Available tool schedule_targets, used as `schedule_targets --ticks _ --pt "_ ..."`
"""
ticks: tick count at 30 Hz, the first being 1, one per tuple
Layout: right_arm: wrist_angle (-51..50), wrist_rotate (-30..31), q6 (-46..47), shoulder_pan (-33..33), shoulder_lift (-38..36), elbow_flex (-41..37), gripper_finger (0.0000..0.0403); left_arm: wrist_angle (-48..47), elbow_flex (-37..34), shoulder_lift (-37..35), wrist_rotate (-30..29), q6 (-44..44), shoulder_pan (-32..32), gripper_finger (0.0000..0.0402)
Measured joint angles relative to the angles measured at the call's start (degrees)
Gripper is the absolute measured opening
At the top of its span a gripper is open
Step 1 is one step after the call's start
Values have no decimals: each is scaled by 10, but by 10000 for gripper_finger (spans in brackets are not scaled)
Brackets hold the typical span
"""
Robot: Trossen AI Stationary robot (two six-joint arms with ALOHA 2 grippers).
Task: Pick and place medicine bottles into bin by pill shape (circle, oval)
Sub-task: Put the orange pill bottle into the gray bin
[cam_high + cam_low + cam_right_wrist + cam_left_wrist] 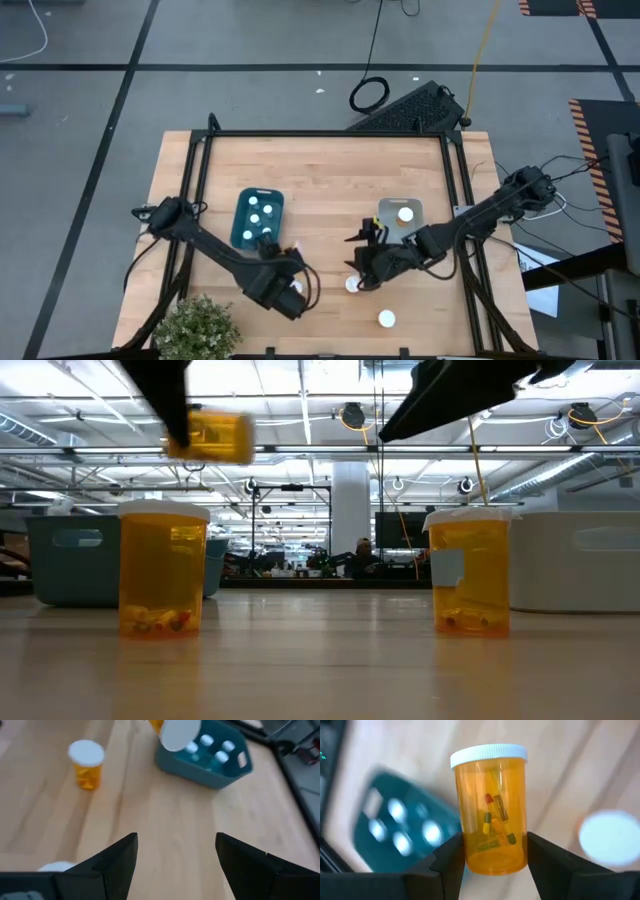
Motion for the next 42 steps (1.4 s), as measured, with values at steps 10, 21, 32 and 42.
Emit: schedule_targets --ticks 10,21,32,42 --pt "80 -15 -119 -37 -117 -57 263 63 24 0 -135 225 63 194" --pt "204 -112 -140 -74 -279 -207 265 290 24 0 -121 502 141 193" --pt "220 -80 -127 -74 -304 -251 342 456 24 0 -1 642 185 193" --pt "248 -64 -130 -75 -302 -265 336 472 24 0 16 648 199 193"
